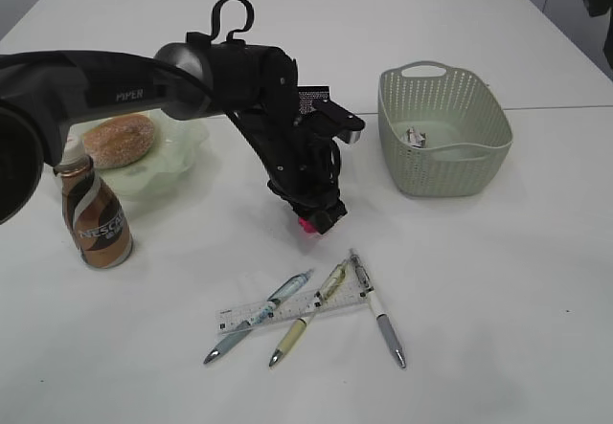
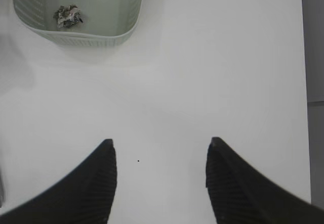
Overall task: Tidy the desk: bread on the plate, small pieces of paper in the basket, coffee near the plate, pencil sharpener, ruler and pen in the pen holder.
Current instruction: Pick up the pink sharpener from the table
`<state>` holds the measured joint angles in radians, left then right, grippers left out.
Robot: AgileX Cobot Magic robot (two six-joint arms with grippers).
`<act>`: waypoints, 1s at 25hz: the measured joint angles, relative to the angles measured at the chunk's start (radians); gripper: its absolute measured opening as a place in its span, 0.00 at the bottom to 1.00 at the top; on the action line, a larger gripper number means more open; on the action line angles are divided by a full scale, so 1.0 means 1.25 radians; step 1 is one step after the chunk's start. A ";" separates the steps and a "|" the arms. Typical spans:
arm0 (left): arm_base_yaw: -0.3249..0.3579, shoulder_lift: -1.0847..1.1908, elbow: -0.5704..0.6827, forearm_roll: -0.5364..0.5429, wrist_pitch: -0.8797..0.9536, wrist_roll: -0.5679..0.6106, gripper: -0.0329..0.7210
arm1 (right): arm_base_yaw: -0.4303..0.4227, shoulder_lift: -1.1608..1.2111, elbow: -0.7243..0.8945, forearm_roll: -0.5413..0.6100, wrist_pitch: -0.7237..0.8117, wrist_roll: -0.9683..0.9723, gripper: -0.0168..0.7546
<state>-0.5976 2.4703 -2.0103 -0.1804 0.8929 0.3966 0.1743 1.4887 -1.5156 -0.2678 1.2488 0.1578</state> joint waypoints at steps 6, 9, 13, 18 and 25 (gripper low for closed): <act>0.000 0.008 0.000 0.001 0.002 0.000 0.32 | 0.000 0.000 0.000 -0.004 0.000 0.000 0.56; 0.000 0.009 -0.001 0.005 0.002 0.000 0.30 | 0.000 0.000 0.000 -0.006 0.000 0.000 0.56; 0.000 0.009 -0.002 0.004 0.005 0.000 0.28 | 0.000 0.000 0.000 -0.006 0.000 0.000 0.56; 0.000 0.006 -0.005 0.004 0.041 -0.010 0.26 | 0.000 -0.001 0.000 -0.006 0.000 0.010 0.56; 0.000 -0.050 -0.020 0.005 0.062 -0.110 0.26 | 0.000 -0.001 0.000 -0.006 0.000 0.019 0.56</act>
<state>-0.5976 2.4075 -2.0351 -0.1741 0.9702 0.2589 0.1743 1.4872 -1.5156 -0.2749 1.2488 0.1819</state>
